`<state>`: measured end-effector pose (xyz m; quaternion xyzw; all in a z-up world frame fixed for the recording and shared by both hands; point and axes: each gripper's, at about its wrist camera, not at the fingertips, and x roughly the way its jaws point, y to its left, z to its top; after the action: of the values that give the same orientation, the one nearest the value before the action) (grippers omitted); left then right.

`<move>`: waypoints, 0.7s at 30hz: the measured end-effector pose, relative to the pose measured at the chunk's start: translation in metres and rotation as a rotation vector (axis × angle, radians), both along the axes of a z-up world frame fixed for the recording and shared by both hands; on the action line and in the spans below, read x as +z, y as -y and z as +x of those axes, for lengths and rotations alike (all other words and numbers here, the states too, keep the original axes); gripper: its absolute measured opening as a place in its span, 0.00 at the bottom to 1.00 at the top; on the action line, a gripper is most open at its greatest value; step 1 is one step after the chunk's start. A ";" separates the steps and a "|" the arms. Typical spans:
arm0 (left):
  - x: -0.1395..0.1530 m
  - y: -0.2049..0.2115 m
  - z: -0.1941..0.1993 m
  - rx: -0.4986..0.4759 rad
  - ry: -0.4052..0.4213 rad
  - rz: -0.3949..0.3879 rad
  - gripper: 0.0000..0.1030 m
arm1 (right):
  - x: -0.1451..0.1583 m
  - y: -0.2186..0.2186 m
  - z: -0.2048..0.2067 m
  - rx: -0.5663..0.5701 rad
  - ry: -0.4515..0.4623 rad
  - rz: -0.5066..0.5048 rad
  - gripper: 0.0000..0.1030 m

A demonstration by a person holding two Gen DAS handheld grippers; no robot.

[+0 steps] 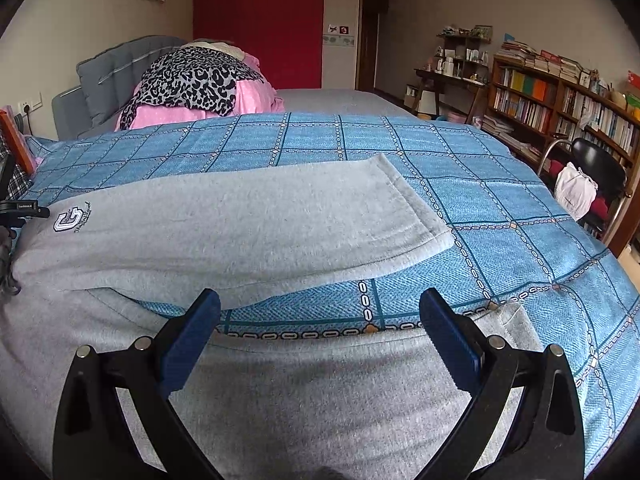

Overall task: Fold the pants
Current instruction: 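Grasp the sweatpants waistband near the G logo with the left tool, then grasp the pant leg hem with the right tool while the left tool holds the waistband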

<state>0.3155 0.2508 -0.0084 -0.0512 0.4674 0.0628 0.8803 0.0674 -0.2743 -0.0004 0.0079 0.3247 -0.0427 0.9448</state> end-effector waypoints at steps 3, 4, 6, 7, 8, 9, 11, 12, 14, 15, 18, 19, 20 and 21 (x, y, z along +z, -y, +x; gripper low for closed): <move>-0.010 -0.008 0.006 0.017 -0.029 -0.072 0.91 | -0.004 0.000 0.010 0.005 -0.012 -0.007 0.98; -0.014 -0.011 0.008 0.029 -0.044 -0.087 0.88 | -0.005 0.001 0.014 0.006 -0.017 -0.006 0.98; -0.017 -0.011 0.007 0.030 -0.038 -0.090 0.88 | -0.007 0.002 0.023 0.008 -0.029 0.000 0.98; -0.017 -0.010 0.007 0.027 -0.036 -0.080 0.88 | -0.008 0.003 0.027 0.008 -0.036 0.006 0.98; -0.017 -0.008 0.006 0.026 -0.035 -0.068 0.87 | -0.010 0.005 0.031 0.009 -0.045 0.013 0.98; -0.017 -0.007 0.006 0.024 -0.032 -0.059 0.86 | -0.012 0.007 0.036 0.011 -0.054 0.020 0.98; -0.016 -0.005 0.004 0.015 -0.016 -0.057 0.77 | -0.016 0.010 0.045 0.010 -0.074 0.031 0.98; -0.014 -0.004 0.002 0.004 -0.003 -0.063 0.73 | -0.017 0.012 0.050 0.010 -0.082 0.033 0.98; -0.012 0.000 -0.001 -0.027 0.024 -0.082 0.55 | -0.019 0.018 0.060 0.006 -0.096 0.030 0.98; -0.011 0.002 -0.002 -0.036 0.036 -0.090 0.52 | -0.020 0.023 0.066 0.003 -0.101 0.027 0.98; -0.010 0.002 -0.005 -0.056 0.063 -0.126 0.41 | -0.019 0.041 0.084 -0.015 -0.118 0.035 0.98; -0.010 0.002 -0.006 -0.057 0.070 -0.132 0.40 | -0.019 0.049 0.092 -0.025 -0.123 0.044 0.98; -0.010 0.001 -0.006 -0.058 0.074 -0.139 0.40 | -0.018 0.056 0.100 -0.032 -0.127 0.055 0.98; -0.011 0.001 -0.007 -0.059 0.077 -0.142 0.40 | -0.018 0.064 0.109 -0.041 -0.131 0.063 0.98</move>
<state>0.3090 0.2495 -0.0191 -0.1021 0.4376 0.0014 0.8933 0.1766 -0.3384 -0.0184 0.0416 0.3870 -0.0520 0.9197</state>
